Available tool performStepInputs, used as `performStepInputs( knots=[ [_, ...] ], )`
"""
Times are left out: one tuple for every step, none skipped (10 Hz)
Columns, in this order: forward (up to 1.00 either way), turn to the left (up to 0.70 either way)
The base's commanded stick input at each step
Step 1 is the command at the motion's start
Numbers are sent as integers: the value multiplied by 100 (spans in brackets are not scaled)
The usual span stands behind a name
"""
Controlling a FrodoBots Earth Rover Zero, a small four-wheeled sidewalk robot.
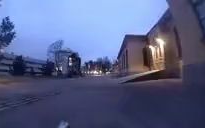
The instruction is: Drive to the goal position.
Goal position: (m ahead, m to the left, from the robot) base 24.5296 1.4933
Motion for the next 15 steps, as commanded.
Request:
performStepInputs(
  knots=[
    [50,0],
    [50,0],
    [50,0],
    [50,-14],
    [50,-39],
    [50,-22],
    [50,0],
    [50,0],
    [50,0],
    [50,-29],
    [50,-40],
    [50,-19],
    [50,0],
    [50,0],
    [50,-50]
  ],
)
